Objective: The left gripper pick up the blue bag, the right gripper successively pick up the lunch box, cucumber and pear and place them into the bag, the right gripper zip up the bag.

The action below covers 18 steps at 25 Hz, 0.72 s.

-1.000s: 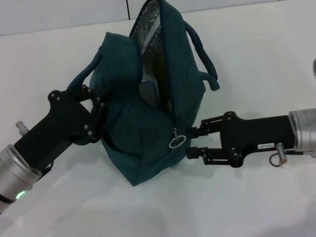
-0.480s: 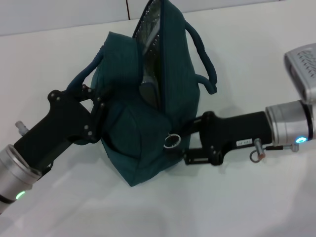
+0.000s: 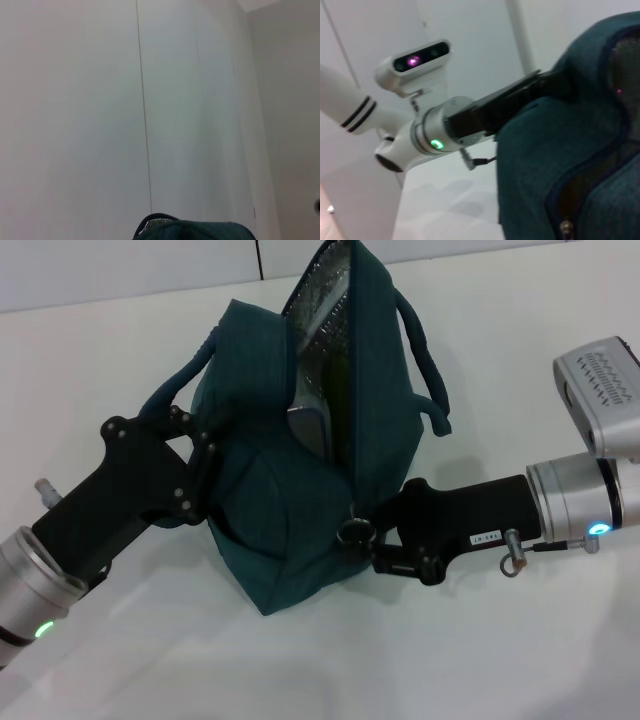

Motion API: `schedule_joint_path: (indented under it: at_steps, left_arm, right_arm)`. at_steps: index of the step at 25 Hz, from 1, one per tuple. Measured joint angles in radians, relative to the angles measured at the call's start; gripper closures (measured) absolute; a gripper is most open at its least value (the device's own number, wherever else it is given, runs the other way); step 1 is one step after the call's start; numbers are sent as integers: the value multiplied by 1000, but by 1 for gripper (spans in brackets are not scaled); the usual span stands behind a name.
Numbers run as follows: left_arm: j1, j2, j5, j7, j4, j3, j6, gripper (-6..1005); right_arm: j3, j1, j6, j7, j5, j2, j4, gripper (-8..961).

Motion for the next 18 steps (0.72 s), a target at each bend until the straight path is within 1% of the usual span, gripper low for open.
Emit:
schedule_joint_path:
  at_steps: [6,11,16,18]
  left_arm:
    - [0,0,-1,0,0,-3,-6,943]
    - [3,0,-3,1,0,-2,-5,932]
    - [16,0,-3,-3,0,-2,0,921]
    - [21,0,-3,-3,-2,-2,7,917]
  right_arm:
    - [-28,-8,62,-17,45,3,1,846]
    - [-33,-20,48,-60,73,3,0,876]
    - [-40,-23,44,-66,102,3,-1,948]
    - [-41,-23,41,-70,106,3,0,947]
